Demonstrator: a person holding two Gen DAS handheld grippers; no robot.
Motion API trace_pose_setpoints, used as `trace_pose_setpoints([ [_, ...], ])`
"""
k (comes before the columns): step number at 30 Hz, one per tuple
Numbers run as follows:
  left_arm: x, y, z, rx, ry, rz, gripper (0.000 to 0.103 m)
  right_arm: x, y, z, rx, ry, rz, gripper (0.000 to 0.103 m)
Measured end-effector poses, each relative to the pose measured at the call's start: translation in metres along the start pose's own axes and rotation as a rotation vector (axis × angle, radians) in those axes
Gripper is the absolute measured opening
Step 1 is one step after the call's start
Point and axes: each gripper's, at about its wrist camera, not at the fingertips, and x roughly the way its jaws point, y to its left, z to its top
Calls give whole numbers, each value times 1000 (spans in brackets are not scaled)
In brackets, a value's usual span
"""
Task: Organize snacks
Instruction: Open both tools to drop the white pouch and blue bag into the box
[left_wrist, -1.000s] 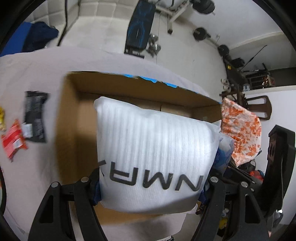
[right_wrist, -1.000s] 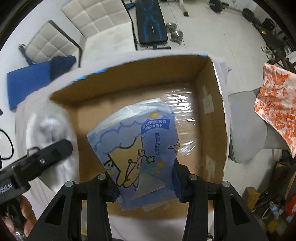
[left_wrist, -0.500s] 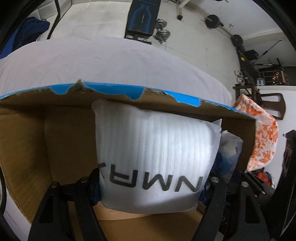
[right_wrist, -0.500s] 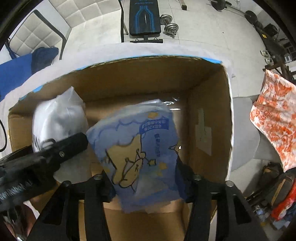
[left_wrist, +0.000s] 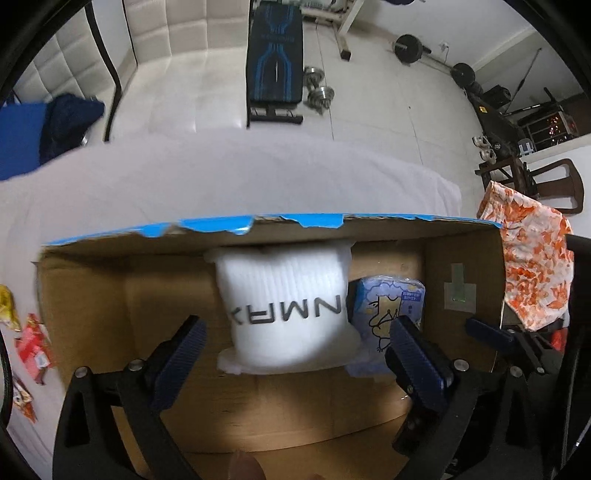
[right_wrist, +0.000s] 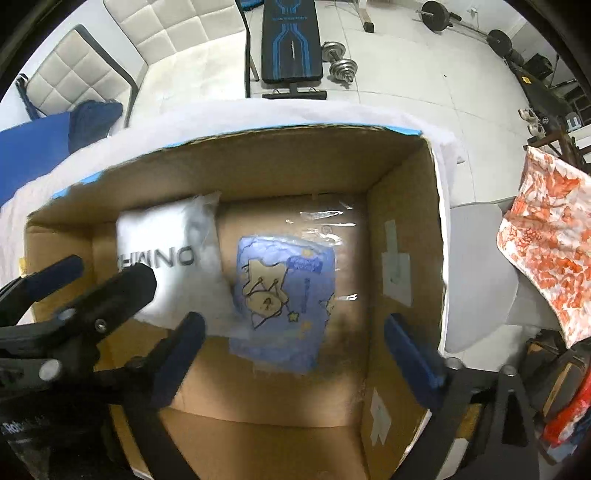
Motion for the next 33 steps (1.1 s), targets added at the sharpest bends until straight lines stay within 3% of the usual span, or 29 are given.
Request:
trace_pose_setpoints([
  [8, -38, -5, -41, 76, -116, 78, 103, -35, 7, -41, 9, -104, -1, 103],
  [15, -73, -4, -94, 60, -209, 121, 102, -65, 15, -101, 6, -191, 17, 103],
  [24, -115, 0, -152, 37, -262, 95, 102, -115, 19, -170, 3, -292, -13, 103],
  [33, -150, -5, -187, 96, -301, 56, 102, -152, 26, -223, 26, -347, -41, 103],
])
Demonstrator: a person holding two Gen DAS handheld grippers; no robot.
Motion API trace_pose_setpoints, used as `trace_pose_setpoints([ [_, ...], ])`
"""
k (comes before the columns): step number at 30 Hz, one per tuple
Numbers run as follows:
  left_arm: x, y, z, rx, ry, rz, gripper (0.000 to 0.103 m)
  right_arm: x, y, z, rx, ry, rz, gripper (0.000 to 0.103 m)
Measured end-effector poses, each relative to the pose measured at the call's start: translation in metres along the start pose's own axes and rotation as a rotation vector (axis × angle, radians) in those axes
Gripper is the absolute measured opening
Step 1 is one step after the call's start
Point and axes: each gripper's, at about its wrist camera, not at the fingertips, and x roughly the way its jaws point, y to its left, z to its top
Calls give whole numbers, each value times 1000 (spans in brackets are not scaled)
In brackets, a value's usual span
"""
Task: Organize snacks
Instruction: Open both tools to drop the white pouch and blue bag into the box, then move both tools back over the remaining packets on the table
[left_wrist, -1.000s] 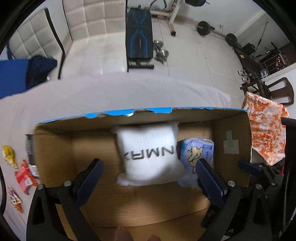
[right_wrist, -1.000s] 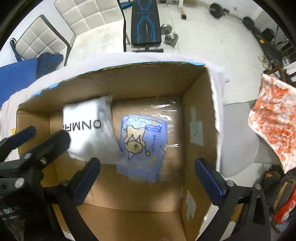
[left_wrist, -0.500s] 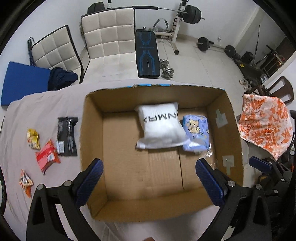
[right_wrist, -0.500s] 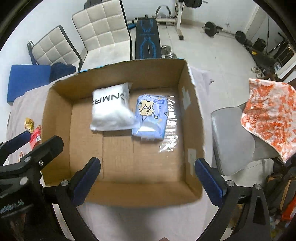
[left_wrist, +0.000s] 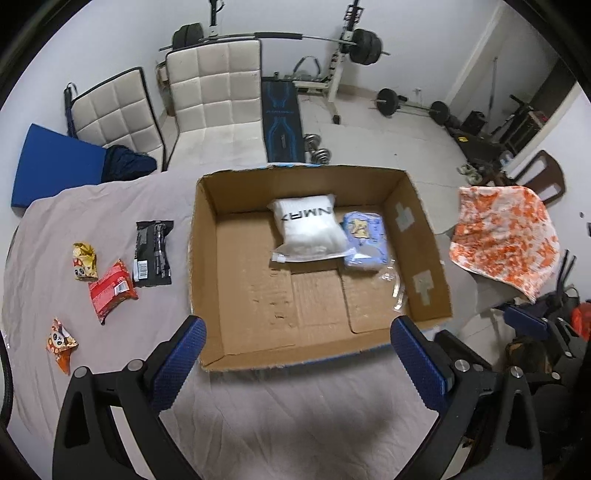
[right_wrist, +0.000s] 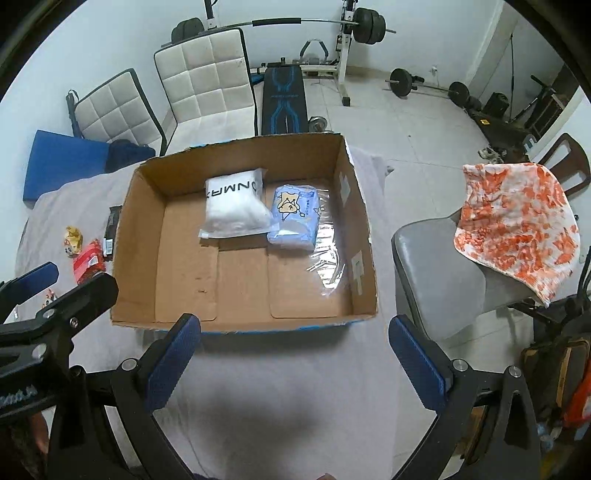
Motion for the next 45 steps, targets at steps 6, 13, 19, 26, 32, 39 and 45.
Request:
trace_pose_setpoints([
  [6, -29, 22, 1, -7, -21, -55, 102, -25, 15, -8, 28, -11, 22, 103],
  [13, -67, 109, 2, -98, -66, 14, 102, -47, 86, 2, 2, -8, 134, 103],
  [19, -68, 217, -3, -218, -50, 135, 102, -22, 183, 21, -69, 60, 238, 103],
  [26, -37, 328, -23, -288, 46, 263, 102, 48, 288, 36, -123, 214, 288, 103],
  [32, 6, 396, -49, -347, 183, 243, 102, 111, 372, 36, -253, 327, 295, 103],
  [39, 56, 428, -75, -302, 316, 220, 102, 166, 450, 32, -573, 363, 180, 103],
  [45, 96, 439, -88, -236, 421, 222, 102, 194, 501, 11, -1042, 243, -2, 103],
])
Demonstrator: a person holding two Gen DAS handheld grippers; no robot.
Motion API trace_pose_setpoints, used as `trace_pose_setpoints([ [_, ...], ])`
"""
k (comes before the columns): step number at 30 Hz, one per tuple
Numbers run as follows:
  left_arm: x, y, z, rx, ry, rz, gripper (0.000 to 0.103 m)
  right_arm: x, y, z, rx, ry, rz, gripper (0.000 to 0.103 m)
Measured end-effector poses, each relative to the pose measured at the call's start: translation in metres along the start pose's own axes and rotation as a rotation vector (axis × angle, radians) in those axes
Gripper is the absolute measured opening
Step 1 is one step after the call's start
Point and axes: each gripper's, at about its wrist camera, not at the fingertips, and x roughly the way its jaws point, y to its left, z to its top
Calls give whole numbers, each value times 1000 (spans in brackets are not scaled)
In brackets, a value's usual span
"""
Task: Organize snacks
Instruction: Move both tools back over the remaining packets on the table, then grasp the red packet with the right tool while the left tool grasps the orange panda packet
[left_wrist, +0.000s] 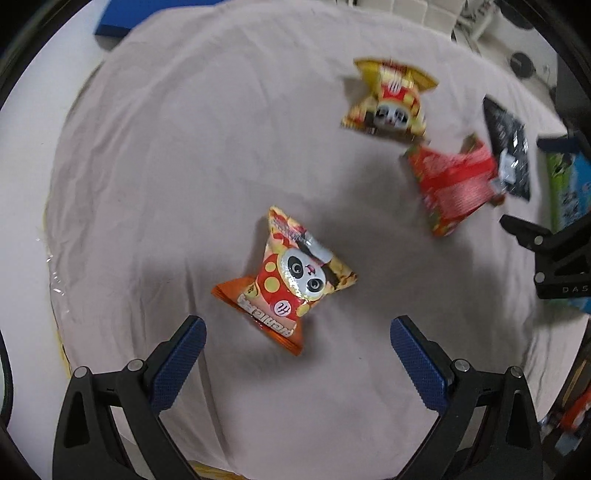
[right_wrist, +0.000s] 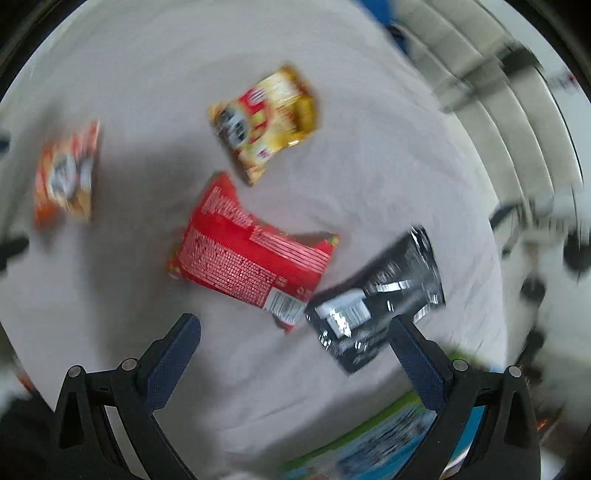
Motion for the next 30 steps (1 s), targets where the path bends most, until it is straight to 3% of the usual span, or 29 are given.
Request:
trace_pose_setpoints([
  [9, 30, 2, 7, 19, 65, -32, 102, 45, 32, 31, -354, 65, -78, 103],
  [15, 37, 11, 10, -9, 81, -56, 102, 68, 40, 55, -456, 108, -48, 103],
  [18, 33, 21, 8, -24, 84, -72, 102, 75, 42, 64, -477, 119, -44, 96],
  [20, 31, 25, 10, -31, 86, -82, 102, 72, 39, 69, -460, 110, -15, 86],
  [22, 29, 30, 12, -45, 79, -96, 102, 71, 36, 74, -434, 115, 2, 65],
  [25, 23, 43, 15, -66, 64, -120, 102, 71, 19, 84, -304, 161, 114, 60],
  [30, 14, 55, 8, -80, 43, -148, 102, 74, -5, 89, -69, 196, 211, 57],
])
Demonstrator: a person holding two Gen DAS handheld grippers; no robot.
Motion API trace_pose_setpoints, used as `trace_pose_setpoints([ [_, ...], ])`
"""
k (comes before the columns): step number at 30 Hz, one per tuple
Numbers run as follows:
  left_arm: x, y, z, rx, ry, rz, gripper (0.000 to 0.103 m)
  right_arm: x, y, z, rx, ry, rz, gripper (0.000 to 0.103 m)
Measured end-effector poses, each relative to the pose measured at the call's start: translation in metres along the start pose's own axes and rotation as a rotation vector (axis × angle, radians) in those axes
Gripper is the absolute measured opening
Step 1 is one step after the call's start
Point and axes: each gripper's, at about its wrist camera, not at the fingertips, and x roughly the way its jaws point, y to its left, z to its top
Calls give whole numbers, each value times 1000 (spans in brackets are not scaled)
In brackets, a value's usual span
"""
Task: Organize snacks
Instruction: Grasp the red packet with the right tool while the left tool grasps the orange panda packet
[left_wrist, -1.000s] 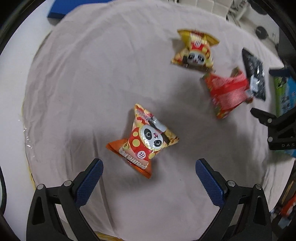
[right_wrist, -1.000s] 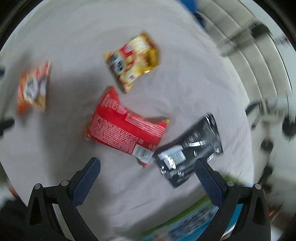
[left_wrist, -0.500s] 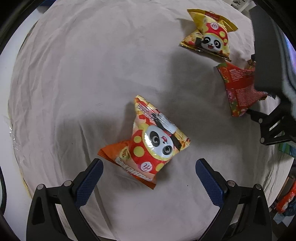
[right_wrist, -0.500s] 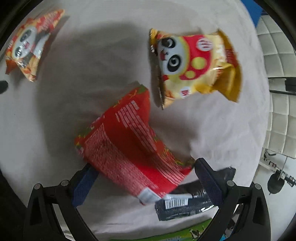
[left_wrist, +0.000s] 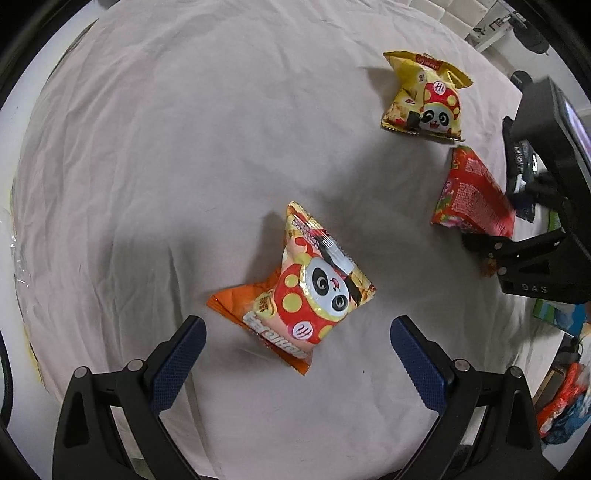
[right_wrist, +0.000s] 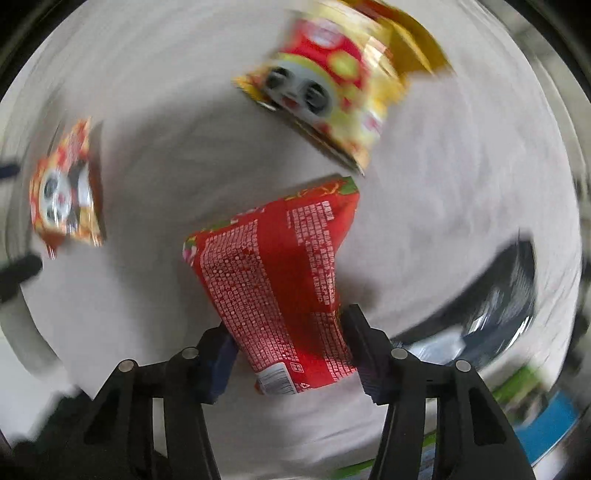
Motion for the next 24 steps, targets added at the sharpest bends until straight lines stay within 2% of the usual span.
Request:
trace_pose_setpoints([
  [2, 1, 2, -4, 9, -1, 2, 102, 1, -12, -5, 124, 9, 40, 57],
  [5, 7, 6, -5, 30, 16, 6, 102, 6, -30, -18, 347, 45, 152, 57],
  [8, 15, 8, 0, 48, 23, 9, 102, 3, -31, -22, 377, -7, 147, 57],
  [12, 29, 5, 10, 93, 33, 28, 102, 6, -27, -48, 423, -37, 147, 57],
  [15, 40, 1, 15, 143, 56, 44, 87, 7, -19, -63, 432, -36, 138, 57],
  [16, 44, 0, 16, 153, 65, 42, 80, 9, -14, -57, 431, -34, 131, 57],
  [18, 49, -2, 16, 173, 67, 61, 77, 7, -12, -57, 432, -30, 114, 57],
  [21, 49, -3, 15, 172, 63, 51, 72, 4, 14, -56, 415, -23, 75, 57],
  [23, 46, -2, 14, 162, 50, 48, 63, 3, 18, -57, 409, -19, 56, 56],
  [24, 43, -6, 9, 156, 39, 58, 62, 3, 20, -58, 408, -17, 47, 55],
])
